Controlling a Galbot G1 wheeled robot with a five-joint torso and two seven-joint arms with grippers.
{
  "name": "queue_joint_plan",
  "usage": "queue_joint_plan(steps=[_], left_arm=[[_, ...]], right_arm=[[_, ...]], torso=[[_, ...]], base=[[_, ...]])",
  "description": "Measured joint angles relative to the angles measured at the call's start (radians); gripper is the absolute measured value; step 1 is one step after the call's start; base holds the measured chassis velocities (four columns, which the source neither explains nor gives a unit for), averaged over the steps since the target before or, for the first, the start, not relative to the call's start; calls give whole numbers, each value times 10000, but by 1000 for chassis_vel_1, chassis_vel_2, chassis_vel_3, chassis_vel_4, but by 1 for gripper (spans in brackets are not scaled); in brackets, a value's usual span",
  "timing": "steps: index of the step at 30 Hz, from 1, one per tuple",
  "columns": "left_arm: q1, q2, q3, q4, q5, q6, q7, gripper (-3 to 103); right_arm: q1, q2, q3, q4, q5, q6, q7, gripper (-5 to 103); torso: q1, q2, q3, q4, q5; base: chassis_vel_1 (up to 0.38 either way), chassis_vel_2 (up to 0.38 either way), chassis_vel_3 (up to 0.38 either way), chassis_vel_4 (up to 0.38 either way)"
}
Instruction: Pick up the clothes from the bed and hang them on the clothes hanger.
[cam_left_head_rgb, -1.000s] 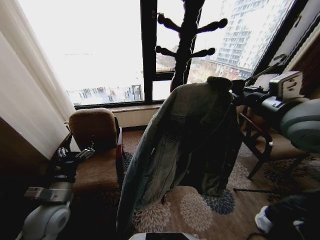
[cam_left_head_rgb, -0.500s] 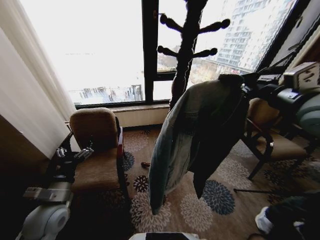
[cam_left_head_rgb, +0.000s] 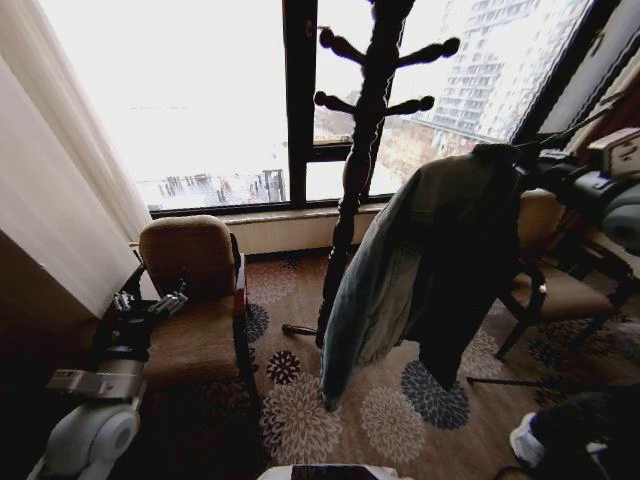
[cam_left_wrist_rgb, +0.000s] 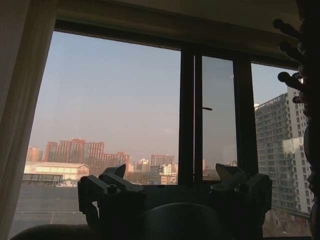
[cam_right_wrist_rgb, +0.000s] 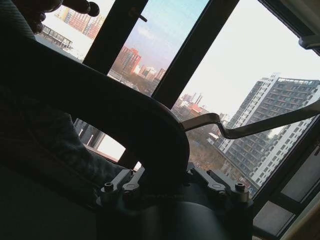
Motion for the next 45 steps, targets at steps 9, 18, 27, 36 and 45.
queue_joint_plan(steps=[9, 18, 27, 36, 45], left_arm=[[-176, 5, 92, -1, 63, 155, -105, 100], [-257, -14, 170, 30, 163, 215, -147, 100], [-289, -25, 201, 86, 193, 221, -151, 100], [-192, -142, 154, 233, 192, 148, -116, 100], [-169, -191, 122, 479, 125, 1, -9, 100]], right_arm=[[224, 1032, -344, -468, -75, 24, -333, 25], [662, 1475, -685, -1282, 45, 139, -1281, 25], [2110, 1748, -2114, -1682, -709, 416, -2356, 25], [5445, 2195, -5608, -1626, -1502, 709, -3719, 25], [7629, 2232, -7718, -1429, -1275, 768, -4399, 25]], torso=[[0, 0, 0, -3, -2], [1, 0, 0, -1, -1], [1, 0, -1, -3, 2], [0, 0, -1, 0, -2], [0, 0, -2, 0, -3]], base=[[0, 0, 0, 0], [0, 0, 0, 0], [0, 0, 0, 0], [0, 0, 0, 0], [0, 0, 0, 0]])
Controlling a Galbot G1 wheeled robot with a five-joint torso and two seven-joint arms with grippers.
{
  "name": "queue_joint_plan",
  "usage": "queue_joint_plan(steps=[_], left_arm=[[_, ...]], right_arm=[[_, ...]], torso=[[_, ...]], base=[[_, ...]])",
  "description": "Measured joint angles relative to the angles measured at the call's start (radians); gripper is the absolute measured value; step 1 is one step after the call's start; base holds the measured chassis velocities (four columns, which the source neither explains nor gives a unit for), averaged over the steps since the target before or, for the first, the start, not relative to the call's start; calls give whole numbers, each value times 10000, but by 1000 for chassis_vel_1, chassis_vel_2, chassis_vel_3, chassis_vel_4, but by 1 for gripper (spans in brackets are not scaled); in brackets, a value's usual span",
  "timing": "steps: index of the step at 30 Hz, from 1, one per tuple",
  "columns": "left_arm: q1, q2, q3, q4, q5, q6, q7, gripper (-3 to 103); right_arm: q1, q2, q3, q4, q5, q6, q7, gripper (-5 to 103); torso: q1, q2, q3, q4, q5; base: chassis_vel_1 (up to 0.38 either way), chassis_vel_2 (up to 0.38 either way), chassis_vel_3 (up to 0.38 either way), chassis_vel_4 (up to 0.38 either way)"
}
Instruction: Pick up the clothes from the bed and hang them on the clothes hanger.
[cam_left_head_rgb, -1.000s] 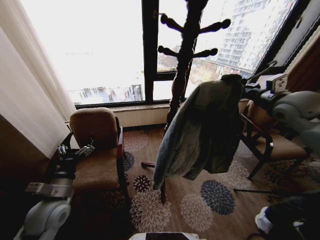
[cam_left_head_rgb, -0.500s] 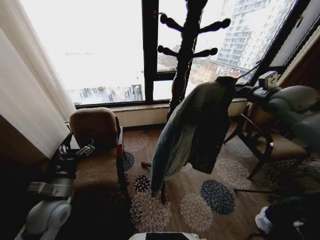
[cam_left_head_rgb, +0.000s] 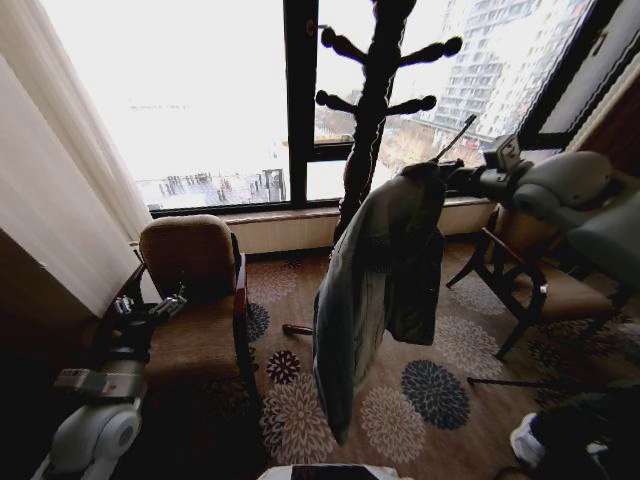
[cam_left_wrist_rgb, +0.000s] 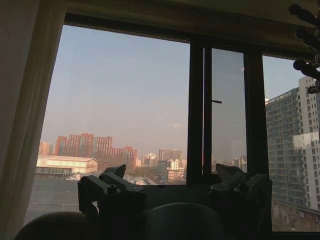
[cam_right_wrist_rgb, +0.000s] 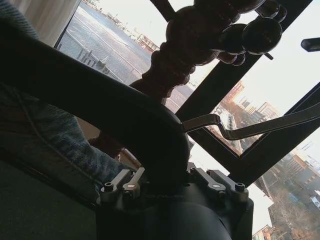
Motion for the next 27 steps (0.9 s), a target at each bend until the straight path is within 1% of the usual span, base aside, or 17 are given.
queue_joint_plan(steps=[6, 8, 9, 12, 14, 16, 18, 19, 21, 22, 23, 24, 26, 27], left_arm=[[-120, 24, 33, 114, -71, -23, 13, 100], [-137, 35, 65, 142, -74, -33, 21, 100], [-137, 35, 65, 142, -74, -33, 21, 100], [-221, 64, 148, 169, -70, -38, 25, 100], [-250, 71, 172, 169, -69, -38, 25, 100], [-327, 85, 223, 169, -60, -30, 21, 100], [-397, 105, 247, 140, -61, -6, 14, 100], [-397, 105, 247, 140, -61, -6, 14, 100], [-395, 106, 223, 124, -85, 4, 6, 100], [-353, 104, 152, 120, -123, 4, -2, 100], [-307, 101, 108, 126, -151, -5, -2, 100], [-307, 101, 108, 126, -151, -5, -2, 100], [-211, 93, 29, 169, -202, -42, 18, 100], [-150, 87, -16, 225, -224, -80, 38, 100]], right_arm=[[330, -304, -138, 173, 156, -3, -93, 25], [80, -580, 135, 215, 147, -3, -101, 25], [80, -580, 135, 215, 147, -3, -101, 25], [-343, -852, 531, 148, -154, 111, -347, 25], [-391, -840, 570, 66, -263, 149, -410, 25], [-398, -667, 591, -180, -379, 181, -468, 25], [121, -239, 130, -570, -392, 191, -515, 25], [121, -239, 130, -570, -392, 191, -515, 25], [747, 32, -556, -757, -316, 217, -600, 25], [1583, 302, -1412, -910, -61, 230, -680, 25], [1997, 435, -1805, -976, 122, 231, -708, 25], [1997, 435, -1805, -976, 122, 231, -708, 25], [2650, 672, -2412, -1142, 354, 269, -830, 25], [3136, 823, -2895, -1257, 437, 318, -936, 25]], torso=[[0, 0, 0, 0, 1], [0, 0, 0, -1, 4], [0, 0, 0, -1, 4], [-1, 1, 0, -7, 6], [-2, 1, -1, -6, 6], [-2, 1, -1, -6, 5], [-1, 1, 0, 0, 3], [-1, 1, 0, 0, 3], [1, 0, 2, 3, 3], [3, -1, 3, 3, 5], [4, 0, 3, 2, 1], [4, 0, 3, 2, 1], [3, 0, 1, 2, -4], [1, 0, 1, 1, 0]], base=[[0, 0, 0, 0], [0, 0, 0, 0], [0, 0, 0, 0], [0, 0, 0, 0], [0, 0, 0, 0], [0, 0, 0, 0], [0, 0, 0, 0], [0, 0, 0, 0], [0, 0, 0, 0], [0, 0, 0, 0], [0, 0, 0, 0], [0, 0, 0, 0], [0, 0, 0, 0], [0, 0, 0, 0]])
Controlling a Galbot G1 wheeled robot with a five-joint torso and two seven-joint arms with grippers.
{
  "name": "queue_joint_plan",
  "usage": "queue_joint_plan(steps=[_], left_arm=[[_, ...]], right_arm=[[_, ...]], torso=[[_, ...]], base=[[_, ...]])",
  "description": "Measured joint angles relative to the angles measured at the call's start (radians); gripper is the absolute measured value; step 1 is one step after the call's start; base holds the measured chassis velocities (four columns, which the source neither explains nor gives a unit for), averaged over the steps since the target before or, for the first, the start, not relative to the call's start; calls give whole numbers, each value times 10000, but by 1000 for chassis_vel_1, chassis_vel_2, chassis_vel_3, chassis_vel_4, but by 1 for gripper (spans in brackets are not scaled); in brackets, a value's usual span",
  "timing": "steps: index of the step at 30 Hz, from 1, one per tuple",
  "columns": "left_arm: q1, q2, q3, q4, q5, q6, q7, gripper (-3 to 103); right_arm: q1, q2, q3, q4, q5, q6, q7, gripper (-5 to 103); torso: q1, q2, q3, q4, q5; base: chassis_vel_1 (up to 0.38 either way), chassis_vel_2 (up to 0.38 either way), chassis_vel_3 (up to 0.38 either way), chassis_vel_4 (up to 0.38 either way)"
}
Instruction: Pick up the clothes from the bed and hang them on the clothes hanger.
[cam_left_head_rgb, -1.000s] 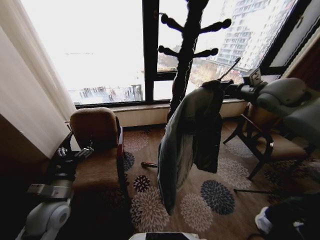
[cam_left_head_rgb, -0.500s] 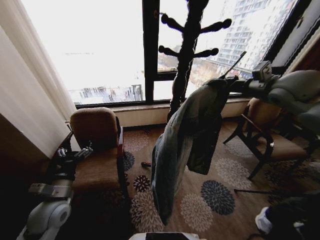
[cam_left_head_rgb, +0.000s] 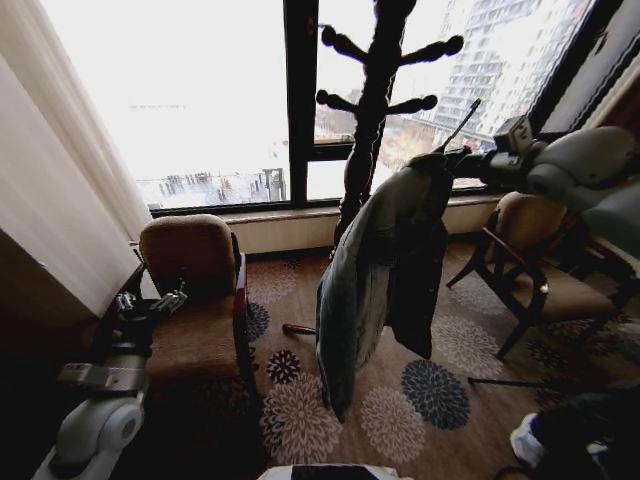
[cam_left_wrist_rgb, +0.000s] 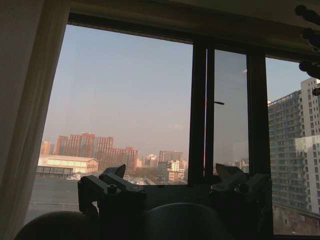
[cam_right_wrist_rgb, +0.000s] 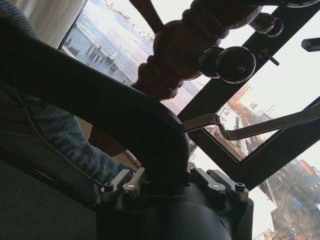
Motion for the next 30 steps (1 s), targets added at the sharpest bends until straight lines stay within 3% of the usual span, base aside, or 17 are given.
queue_joint_plan(steps=[5, 9, 18, 25, 30], left_arm=[[36, -1, -30, 89, -35, -54, 37, 100], [-75, 52, -26, 137, -94, -59, 45, 100], [-164, 111, 15, 163, -116, -59, 50, 100], [-76, -12, -10, 170, -151, -116, 72, 100], [195, -31, -188, 235, -221, -261, 147, 100]], right_arm=[[656, 170, -776, -12, 16, 95, -168, 25], [774, 79, -846, 283, 371, -85, -130, 25], [798, -95, -808, 318, 203, -84, -164, 25], [839, 592, -1185, -56, 177, -97, -174, 25], [611, 1015, -1302, -986, 0, 37, -170, 25]], torso=[[-3, 1, -1, -5, 0], [0, 0, 0, -2, 3], [-2, 1, -1, -8, 6], [0, 0, 0, 3, -3], [0, 0, 0, -4, 4]], base=[[0, 0, 0, 0], [0, 0, 0, 0], [0, 0, 0, 0], [0, 0, 0, 0], [0, 0, 0, 0]])
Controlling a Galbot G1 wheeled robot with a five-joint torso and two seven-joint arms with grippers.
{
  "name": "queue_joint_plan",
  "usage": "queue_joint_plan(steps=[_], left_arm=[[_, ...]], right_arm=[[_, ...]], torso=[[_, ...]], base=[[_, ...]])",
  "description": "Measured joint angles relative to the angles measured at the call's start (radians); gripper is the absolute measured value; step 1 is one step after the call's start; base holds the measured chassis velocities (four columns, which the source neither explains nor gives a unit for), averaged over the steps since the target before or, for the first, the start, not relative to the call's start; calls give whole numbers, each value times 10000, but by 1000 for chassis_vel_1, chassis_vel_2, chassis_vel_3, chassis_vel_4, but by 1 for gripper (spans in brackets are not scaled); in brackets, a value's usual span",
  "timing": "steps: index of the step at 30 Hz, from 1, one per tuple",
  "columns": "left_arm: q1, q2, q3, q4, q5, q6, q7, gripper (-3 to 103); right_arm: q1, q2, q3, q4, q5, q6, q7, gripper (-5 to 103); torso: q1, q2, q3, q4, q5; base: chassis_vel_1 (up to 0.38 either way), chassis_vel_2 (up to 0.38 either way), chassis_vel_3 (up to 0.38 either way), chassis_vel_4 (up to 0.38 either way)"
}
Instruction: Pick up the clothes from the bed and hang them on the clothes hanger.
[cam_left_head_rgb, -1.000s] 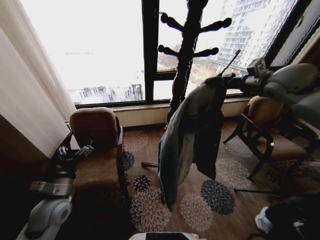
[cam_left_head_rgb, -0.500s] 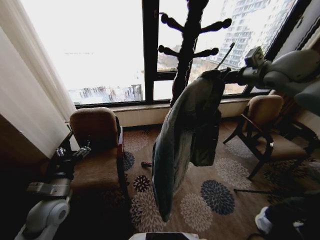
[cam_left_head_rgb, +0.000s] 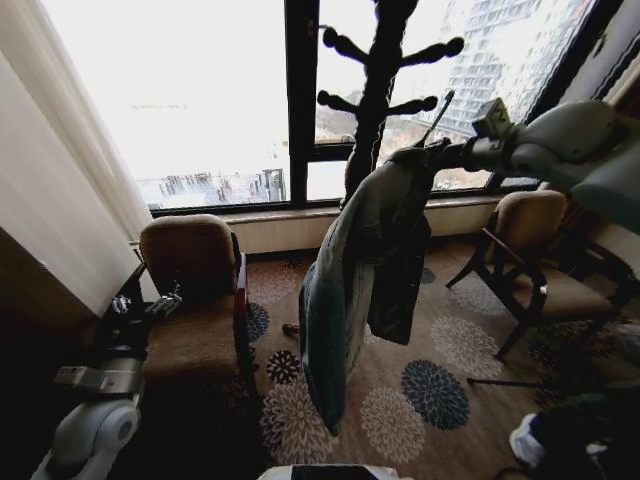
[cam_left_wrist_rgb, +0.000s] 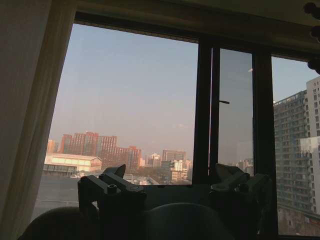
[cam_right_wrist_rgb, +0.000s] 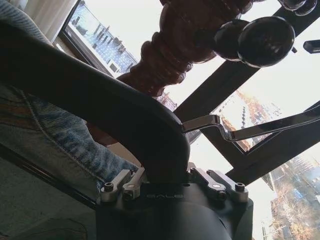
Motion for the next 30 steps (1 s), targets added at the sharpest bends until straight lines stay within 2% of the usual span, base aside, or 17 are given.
queue_joint_plan(steps=[5, 24, 30], left_arm=[[-13, 3, -86, -23, -69, -9, 10, 100], [-46, 20, -146, 57, -114, -31, 29, 100], [-135, 5, -98, 67, -102, -9, 29, 100]], right_arm=[[-239, 353, 8, -721, -187, 132, -54, 25], [-109, 625, -123, -1520, -589, 609, -815, 25], [-110, 984, -121, -1978, -734, 816, -1099, 25]], torso=[[0, 0, 0, 0, 3], [0, 0, 1, 2, -1], [-2, 0, -1, -1, -1]], base=[[0, 0, 0, 0], [0, 0, 0, 0], [0, 0, 0, 0]])
